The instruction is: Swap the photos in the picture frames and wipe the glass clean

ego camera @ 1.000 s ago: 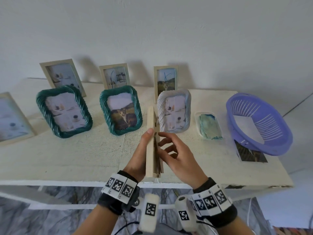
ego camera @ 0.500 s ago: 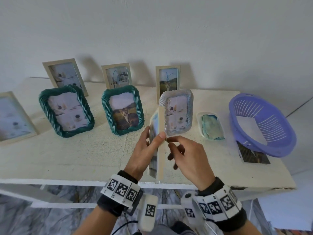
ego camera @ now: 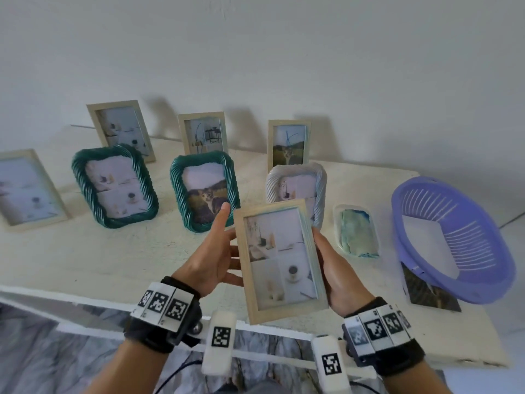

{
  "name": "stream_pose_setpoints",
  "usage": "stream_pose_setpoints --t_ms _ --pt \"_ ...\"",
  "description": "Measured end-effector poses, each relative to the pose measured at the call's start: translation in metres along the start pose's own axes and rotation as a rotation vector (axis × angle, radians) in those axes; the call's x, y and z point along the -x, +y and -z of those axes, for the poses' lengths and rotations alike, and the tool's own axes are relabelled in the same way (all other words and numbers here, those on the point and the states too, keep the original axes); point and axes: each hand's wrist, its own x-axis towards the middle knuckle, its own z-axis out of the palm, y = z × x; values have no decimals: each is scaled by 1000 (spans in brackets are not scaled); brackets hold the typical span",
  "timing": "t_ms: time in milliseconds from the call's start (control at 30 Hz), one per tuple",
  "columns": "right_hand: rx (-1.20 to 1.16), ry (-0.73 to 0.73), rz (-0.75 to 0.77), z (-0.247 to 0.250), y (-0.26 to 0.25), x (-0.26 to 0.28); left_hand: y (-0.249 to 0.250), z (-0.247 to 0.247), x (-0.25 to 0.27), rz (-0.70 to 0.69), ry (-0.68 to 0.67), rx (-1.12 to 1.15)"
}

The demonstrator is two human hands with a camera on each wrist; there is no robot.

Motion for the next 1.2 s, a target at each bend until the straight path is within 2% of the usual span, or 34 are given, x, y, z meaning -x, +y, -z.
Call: stream_pose_setpoints --t_ms 100,267,367,433,633,833,967,1200 --pt "60 -70 21 -6 -4 -6 2 7 6 47 -14 0" --pt "203 -177 103 -30 -15 -17 8 33 25 8 46 -5" --pt "359 -236 222 -57 -32 -20 16 59 40 -56 91 -8" --pt "469 -238 362 -81 -46 -25 27 81 52 -109 144 -8" --pt "655 -256 785 -187 -94 -57 85 172 86 -304 263 -62" --pt "833 -222 1012 -319 -150 -123 170 305 102 -420 411 -221" --pt "868 -200 1024 -402 -177 -170 220 387 98 -443 445 -266" --pt "937 -254 827 -488 -197 -247 256 498 60 -408 462 -276"
